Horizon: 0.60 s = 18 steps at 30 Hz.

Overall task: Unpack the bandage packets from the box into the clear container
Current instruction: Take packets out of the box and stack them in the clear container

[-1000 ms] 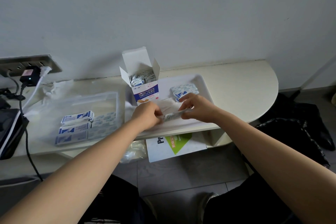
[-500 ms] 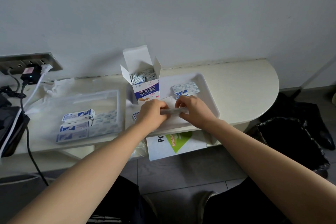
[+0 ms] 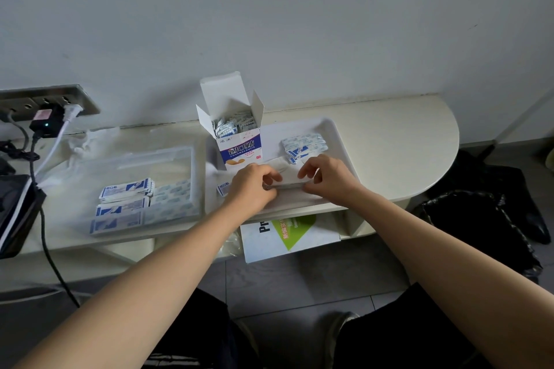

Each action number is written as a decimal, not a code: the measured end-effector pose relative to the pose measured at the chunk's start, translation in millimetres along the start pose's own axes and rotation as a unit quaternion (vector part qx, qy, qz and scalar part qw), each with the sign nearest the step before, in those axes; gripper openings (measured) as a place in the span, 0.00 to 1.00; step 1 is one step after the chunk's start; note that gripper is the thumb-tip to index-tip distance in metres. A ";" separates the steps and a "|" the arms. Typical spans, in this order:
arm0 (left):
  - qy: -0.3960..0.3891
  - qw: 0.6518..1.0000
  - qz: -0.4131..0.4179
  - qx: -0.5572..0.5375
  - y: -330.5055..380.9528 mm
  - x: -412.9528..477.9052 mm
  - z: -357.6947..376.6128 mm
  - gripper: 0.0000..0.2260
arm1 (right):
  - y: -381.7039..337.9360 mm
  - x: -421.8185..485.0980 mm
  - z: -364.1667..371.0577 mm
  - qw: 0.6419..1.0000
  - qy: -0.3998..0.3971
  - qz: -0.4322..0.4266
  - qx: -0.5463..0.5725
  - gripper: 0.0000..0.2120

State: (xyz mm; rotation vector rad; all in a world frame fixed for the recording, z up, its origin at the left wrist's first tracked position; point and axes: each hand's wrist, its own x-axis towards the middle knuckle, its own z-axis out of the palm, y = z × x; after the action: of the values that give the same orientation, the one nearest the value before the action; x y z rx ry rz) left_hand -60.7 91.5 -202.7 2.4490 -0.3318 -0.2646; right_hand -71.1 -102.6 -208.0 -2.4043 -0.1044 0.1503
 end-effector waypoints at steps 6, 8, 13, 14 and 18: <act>0.011 1.000 -0.003 0.002 0.1 2.3 3.8 0.09 | -2.2 0.6 -1.4 1.000 -0.004 0.013 0.026 0.05; 0.012 1.000 -0.006 0.004 -2.8 2.4 4.0 0.08 | 0.6 0.1 -2.1 0.999 0.000 0.022 0.030 0.04; 0.015 1.000 -0.007 0.021 -1.0 2.5 4.0 0.08 | 0.4 1.5 -1.1 0.999 0.006 0.036 0.020 0.04; 0.017 1.000 -0.008 0.025 0.4 2.5 2.5 0.07 | -1.2 2.0 -1.6 0.999 0.009 0.032 0.017 0.04; 0.004 0.999 0.018 0.040 7.6 3.1 -9.2 0.04 | -12.9 1.5 -6.9 0.999 -0.007 0.017 0.045 0.06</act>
State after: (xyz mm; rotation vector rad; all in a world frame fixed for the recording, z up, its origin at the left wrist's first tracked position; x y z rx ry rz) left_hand -56.5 90.1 -191.2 2.5197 -0.3897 -0.2287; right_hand -69.2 -97.4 -194.4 -2.3155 -0.0613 0.1842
